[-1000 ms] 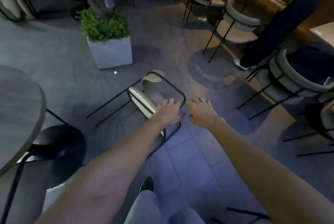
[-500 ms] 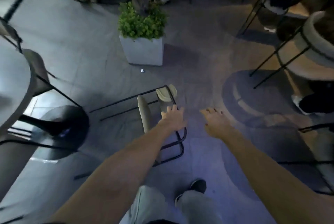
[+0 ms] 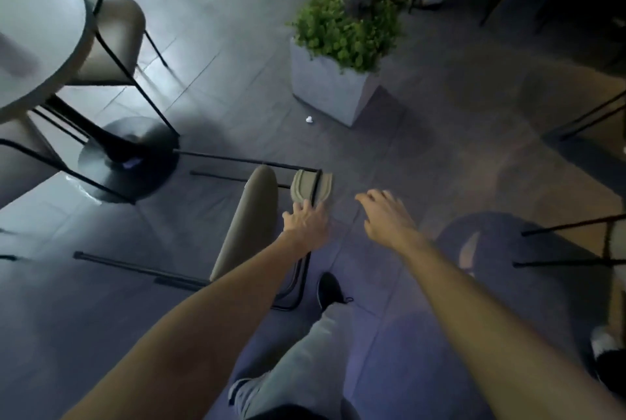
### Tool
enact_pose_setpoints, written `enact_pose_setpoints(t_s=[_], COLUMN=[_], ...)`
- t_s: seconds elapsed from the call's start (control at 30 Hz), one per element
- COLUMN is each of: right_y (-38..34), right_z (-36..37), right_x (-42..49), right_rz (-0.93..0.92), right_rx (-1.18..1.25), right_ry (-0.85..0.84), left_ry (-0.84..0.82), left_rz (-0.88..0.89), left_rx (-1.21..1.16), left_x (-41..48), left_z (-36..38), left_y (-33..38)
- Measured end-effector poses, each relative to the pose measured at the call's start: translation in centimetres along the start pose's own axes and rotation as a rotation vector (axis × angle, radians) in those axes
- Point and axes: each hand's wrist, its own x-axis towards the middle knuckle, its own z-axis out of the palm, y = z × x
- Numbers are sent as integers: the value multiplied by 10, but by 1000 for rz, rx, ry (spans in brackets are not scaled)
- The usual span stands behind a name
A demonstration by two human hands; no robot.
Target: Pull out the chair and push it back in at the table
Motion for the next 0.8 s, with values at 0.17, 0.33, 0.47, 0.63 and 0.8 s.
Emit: enact_pose_setpoints(t_s=[0.17,0.33,0.47,0.63,0.8], right_y=[31,46,44,30,28], right_z=[-10,-23,-16,23,86], right_x=[68,121,164,214,257], right_rz=[-183,-380,-520,-736,-930], right_rx=[-92,-199,-250,-347,-493], right_ry=[-55,-72,-108,-146,-143], left_ry=[51,150,176,183,246], left_rz=[-143,-308,-425,-590,-722], left_rx=[-65,-101,-149,-221,-221], left_x=[45,78,94,127,169], left_z=[-6,0,12,41,93], left_y=[14,30,41,40,35])
